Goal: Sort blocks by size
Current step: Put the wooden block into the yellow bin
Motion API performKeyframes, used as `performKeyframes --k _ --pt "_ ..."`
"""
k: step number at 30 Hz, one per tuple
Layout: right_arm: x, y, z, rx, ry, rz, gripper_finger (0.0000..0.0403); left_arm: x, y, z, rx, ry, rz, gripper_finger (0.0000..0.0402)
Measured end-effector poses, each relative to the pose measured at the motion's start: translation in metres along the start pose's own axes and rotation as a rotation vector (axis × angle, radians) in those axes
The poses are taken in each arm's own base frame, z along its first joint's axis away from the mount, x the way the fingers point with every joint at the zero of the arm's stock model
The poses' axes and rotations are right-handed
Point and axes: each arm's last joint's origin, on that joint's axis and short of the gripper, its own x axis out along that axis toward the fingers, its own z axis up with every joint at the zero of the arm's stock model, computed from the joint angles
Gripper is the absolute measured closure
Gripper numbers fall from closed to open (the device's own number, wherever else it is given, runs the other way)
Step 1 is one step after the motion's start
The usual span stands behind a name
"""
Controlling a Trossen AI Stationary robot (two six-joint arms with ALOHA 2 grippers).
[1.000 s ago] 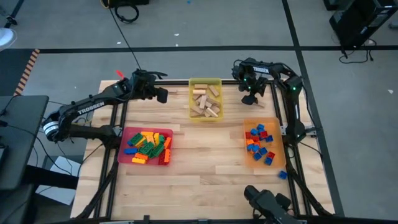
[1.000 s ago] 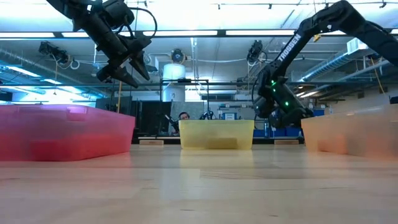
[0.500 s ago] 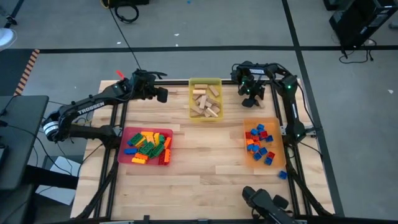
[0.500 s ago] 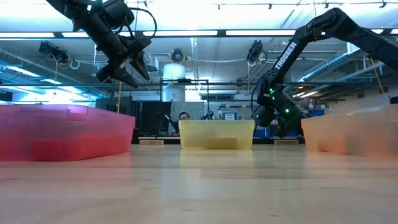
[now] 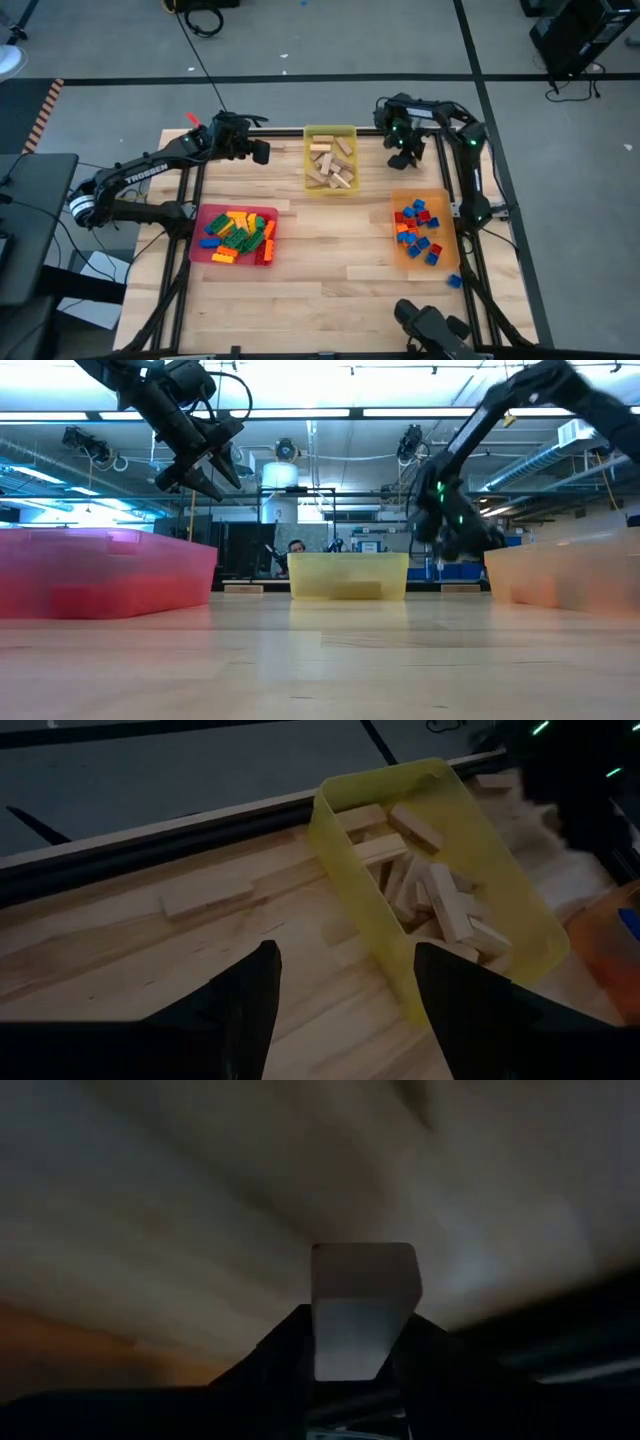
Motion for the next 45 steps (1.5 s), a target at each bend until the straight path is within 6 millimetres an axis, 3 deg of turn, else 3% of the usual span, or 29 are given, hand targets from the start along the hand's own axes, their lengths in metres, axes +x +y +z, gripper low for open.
performKeyframes --k 6,12,16,21,27,33,38,45 --pt "-0.051 0.003 -0.048 0.062 -0.226 0.016 0.0282 0.000 0.000 0.000 0.001 0.000 -0.001 0.0163" --pt "-0.101 0.015 -0.074 0.137 -0.693 0.087 0.0282 0.000 -0.003 0.005 -0.001 -0.053 -0.032 0.0163" --pt "-0.134 0.036 -0.076 0.069 -1.016 0.220 0.0282 -0.001 -0.005 0.009 -0.002 -0.088 -0.052 0.0163" --pt "-0.158 0.073 -0.060 -0.055 -1.277 0.270 0.0281 -0.001 -0.005 0.010 0.029 -0.111 -0.036 0.0163" --pt "-0.153 0.113 -0.021 -0.145 -1.360 0.232 0.0281 -0.001 -0.005 0.011 0.049 -0.121 -0.031 0.0163" --pt "-0.126 0.123 0.019 -0.110 -1.275 0.246 0.0279 -0.001 -0.005 0.011 0.095 -0.133 -0.012 0.0162" --pt "-0.117 0.124 0.027 -0.116 -1.225 0.279 0.0258 0.008 -0.004 0.009 0.119 -0.108 0.033 0.0147" --pt "-0.119 0.124 0.024 -0.117 -1.229 0.298 0.0245 0.032 -0.003 0.009 0.128 -0.122 0.097 0.0089"
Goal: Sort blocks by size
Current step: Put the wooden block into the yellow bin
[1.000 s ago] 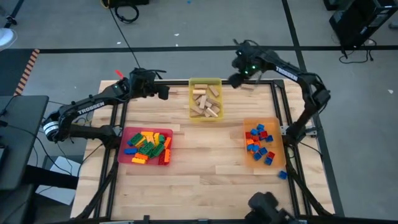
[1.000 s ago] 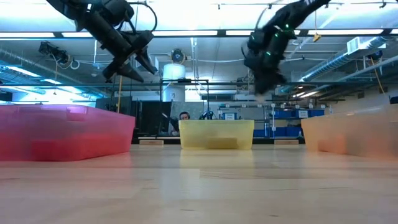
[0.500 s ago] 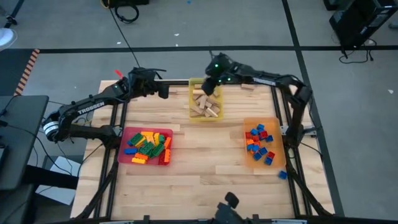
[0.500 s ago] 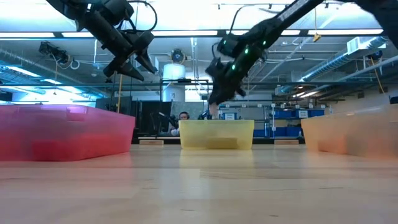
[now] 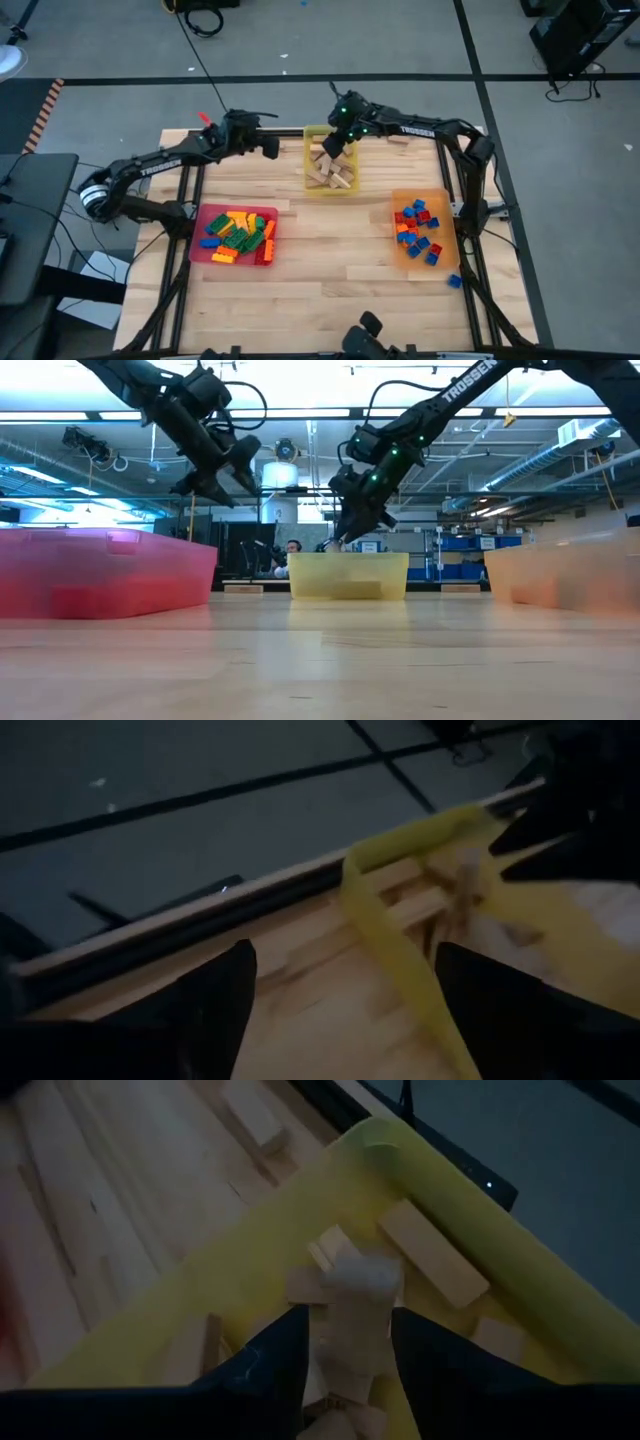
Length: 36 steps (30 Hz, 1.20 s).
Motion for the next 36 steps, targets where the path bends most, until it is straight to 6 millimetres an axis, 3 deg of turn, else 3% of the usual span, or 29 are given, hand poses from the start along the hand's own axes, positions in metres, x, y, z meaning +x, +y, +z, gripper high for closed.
performKeyframes --k 7,12,18,23,28,36 --pt "-0.004 0.000 -0.002 0.011 0.029 0.001 0.0242 0.013 -0.002 0.001 -0.150 0.015 -0.072 0.0069" --pt "-0.004 0.000 -0.004 0.019 0.050 0.005 0.0243 0.026 0.018 0.006 -0.220 0.116 -0.133 0.0069" --pt "-0.004 0.001 -0.004 0.019 0.050 0.007 0.0241 0.052 0.042 0.035 -0.184 0.222 -0.029 0.0069" --pt "-0.004 0.001 -0.004 0.020 0.052 0.009 0.0243 0.085 0.044 0.060 0.052 0.359 -0.017 0.0069" --pt "-0.004 0.001 -0.007 0.027 0.086 0.025 0.0241 0.115 0.041 0.073 0.357 0.544 -0.172 0.0069" --pt "-0.005 0.001 -0.012 0.035 0.135 0.023 0.0242 0.155 0.044 0.069 0.824 0.715 -0.263 0.0077"
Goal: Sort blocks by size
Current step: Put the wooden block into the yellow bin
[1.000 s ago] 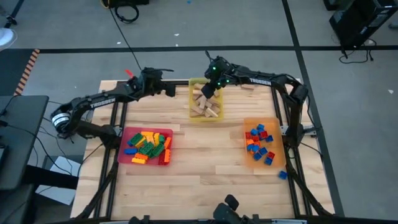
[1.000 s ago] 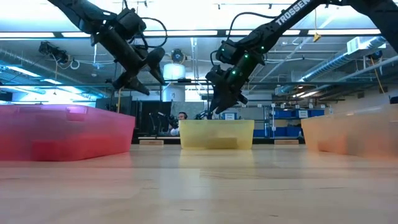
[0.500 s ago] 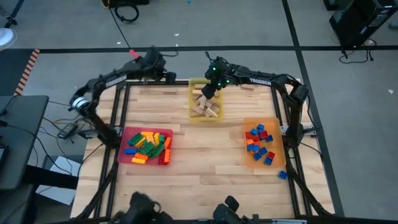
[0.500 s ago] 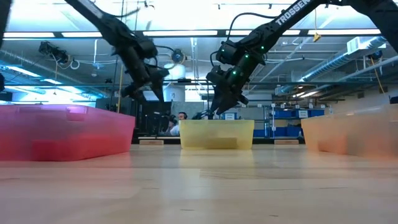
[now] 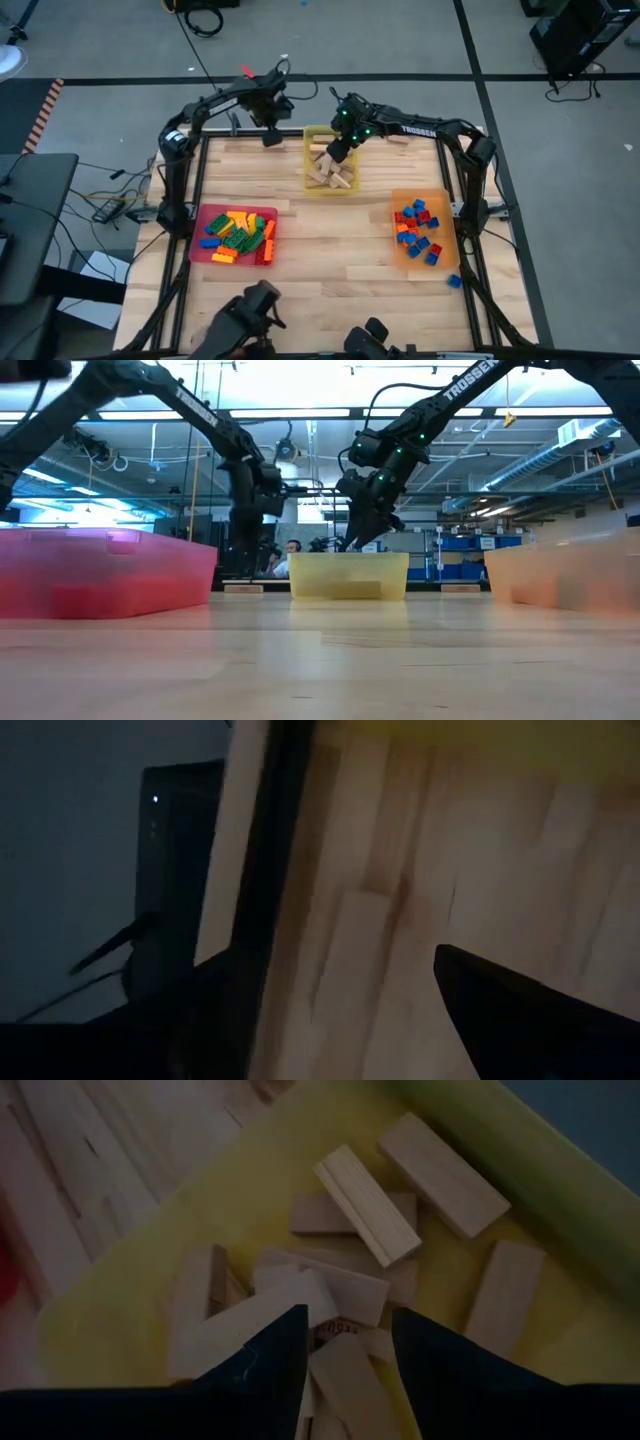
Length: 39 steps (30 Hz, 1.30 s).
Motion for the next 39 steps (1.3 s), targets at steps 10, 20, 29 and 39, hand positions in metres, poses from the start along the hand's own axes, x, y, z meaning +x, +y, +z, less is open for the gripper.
performKeyframes --k 10,20,29,39 --pt "0.000 0.000 -0.002 0.006 0.021 -0.004 0.0242 0.033 0.000 -0.004 0.133 0.091 -0.053 0.0118" --pt "-0.001 -0.003 -0.001 0.012 0.018 -0.011 0.0242 0.063 -0.015 -0.009 0.204 0.123 -0.013 0.0128" --pt "-0.001 -0.004 -0.001 0.012 0.017 -0.012 0.0242 0.072 -0.029 -0.009 0.178 0.207 0.058 0.0200" --pt "-0.023 -0.005 -0.005 0.029 0.055 -0.030 0.0242 0.050 -0.038 -0.006 0.005 0.181 0.058 0.0303"
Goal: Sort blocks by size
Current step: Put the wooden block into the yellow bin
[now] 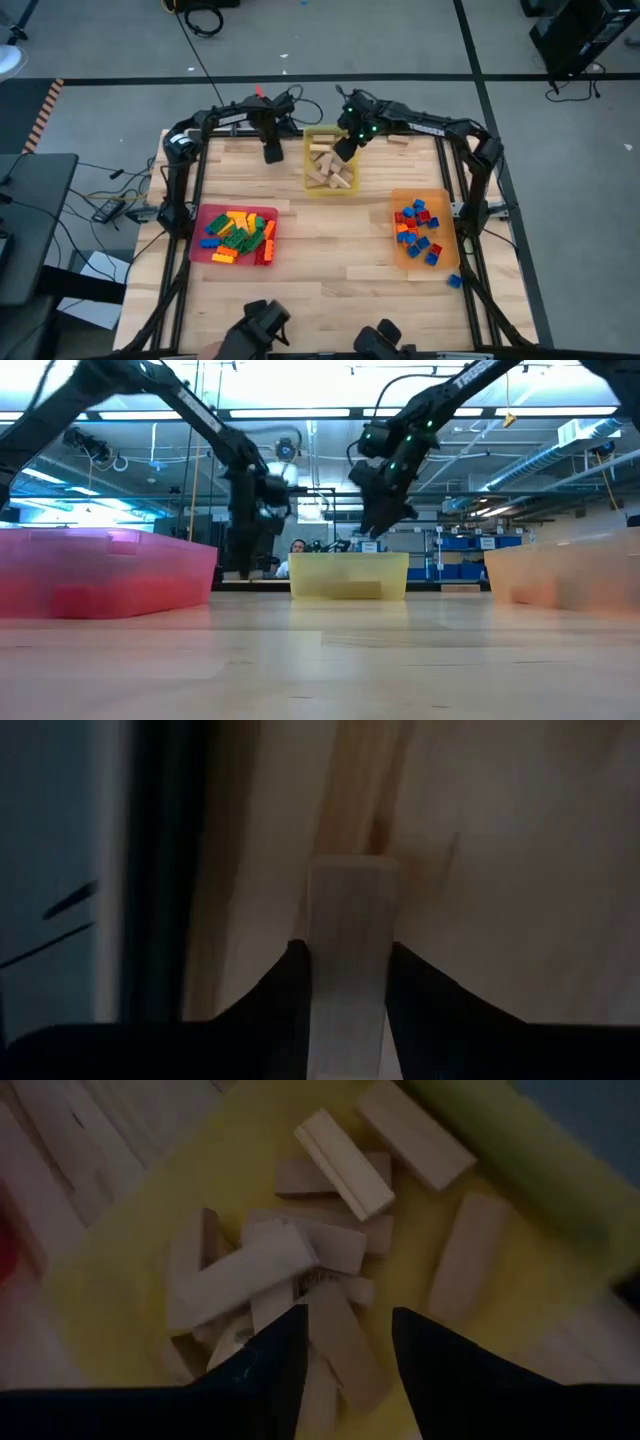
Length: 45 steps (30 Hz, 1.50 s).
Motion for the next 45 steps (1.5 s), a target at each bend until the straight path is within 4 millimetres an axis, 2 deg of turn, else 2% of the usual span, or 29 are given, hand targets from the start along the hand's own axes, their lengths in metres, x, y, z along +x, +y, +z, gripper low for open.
performKeyframes --k 8,12,16,20,23,25,29,36,45 --pt "-0.063 0.007 -0.007 -0.054 -0.053 -0.064 0.0244 -0.064 -0.013 0.001 -0.180 -0.216 -0.017 0.0303" --pt "-0.085 0.002 -0.019 -0.075 -0.128 -0.074 0.0245 -0.072 -0.030 0.015 -0.193 -0.281 -0.012 0.0303" --pt "-0.098 -0.013 -0.040 0.005 -0.181 -0.070 0.0245 -0.084 -0.051 0.038 -0.170 -0.341 0.005 0.0282" --pt "-0.104 -0.024 -0.062 0.075 -0.199 -0.079 0.0245 -0.097 -0.068 0.055 -0.121 -0.427 0.039 0.0274" --pt "-0.103 -0.028 -0.073 0.118 -0.205 -0.070 0.0245 -0.107 -0.071 0.065 -0.106 -0.507 0.058 0.0272" --pt "-0.101 -0.029 -0.078 0.132 -0.196 -0.060 0.0245 -0.106 -0.071 0.070 -0.103 -0.541 0.068 0.0271" --pt "-0.093 -0.029 -0.084 0.150 -0.170 -0.054 0.0245 -0.095 -0.073 0.075 -0.113 -0.528 0.058 0.0269" --pt "-0.085 -0.025 -0.091 0.141 -0.143 -0.045 0.0245 -0.092 -0.077 0.082 -0.083 -0.563 0.075 0.0260" --pt "-0.085 -0.027 -0.090 0.145 -0.149 -0.048 0.0245 -0.085 -0.077 0.085 -0.080 -0.559 0.065 0.0187"
